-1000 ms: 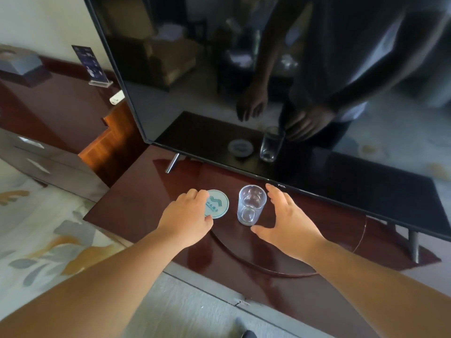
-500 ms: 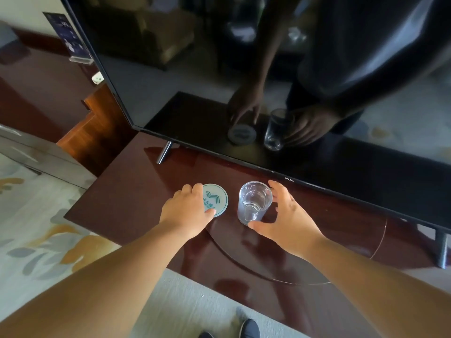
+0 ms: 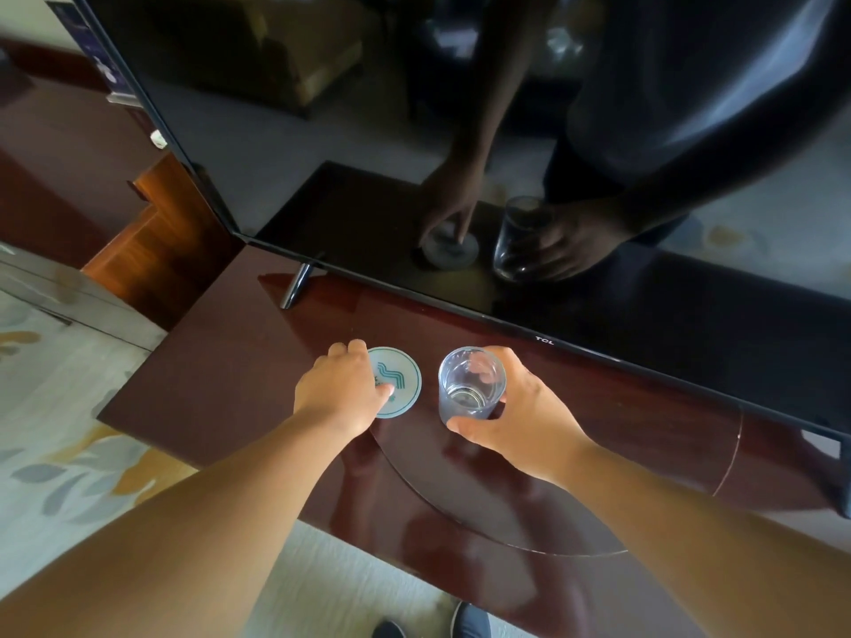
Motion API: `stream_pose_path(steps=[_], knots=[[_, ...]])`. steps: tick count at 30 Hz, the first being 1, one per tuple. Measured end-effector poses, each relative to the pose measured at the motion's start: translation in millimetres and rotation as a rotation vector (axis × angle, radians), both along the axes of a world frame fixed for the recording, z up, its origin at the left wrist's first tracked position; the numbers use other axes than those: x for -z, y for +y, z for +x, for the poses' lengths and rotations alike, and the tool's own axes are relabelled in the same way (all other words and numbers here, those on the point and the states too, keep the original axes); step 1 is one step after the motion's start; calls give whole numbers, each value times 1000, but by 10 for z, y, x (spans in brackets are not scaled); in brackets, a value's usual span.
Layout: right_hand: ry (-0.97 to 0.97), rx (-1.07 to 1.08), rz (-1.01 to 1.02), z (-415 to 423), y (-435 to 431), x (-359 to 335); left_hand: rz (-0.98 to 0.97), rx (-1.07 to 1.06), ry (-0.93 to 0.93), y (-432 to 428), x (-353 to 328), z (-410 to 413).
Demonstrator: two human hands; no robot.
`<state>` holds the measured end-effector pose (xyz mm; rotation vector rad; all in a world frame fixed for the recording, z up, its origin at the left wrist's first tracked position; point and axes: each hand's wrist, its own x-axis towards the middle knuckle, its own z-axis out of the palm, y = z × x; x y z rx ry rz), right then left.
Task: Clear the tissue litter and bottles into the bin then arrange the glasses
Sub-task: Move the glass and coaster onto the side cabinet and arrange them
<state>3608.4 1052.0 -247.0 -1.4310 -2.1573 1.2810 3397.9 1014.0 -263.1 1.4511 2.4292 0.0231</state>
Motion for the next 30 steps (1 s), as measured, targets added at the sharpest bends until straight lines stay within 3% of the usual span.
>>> stream_pose_path(steps=[10,19,30], knots=[[-23,-95,54,-67,7,-337,156,111,-50,-77,-588,-7],[96,-141,226,-447,90,-1280,355,136,89,-331,-1633,-162],[260,-292,416,-1161,-151,-2268,551,8,275,-934,-2672,-693]])
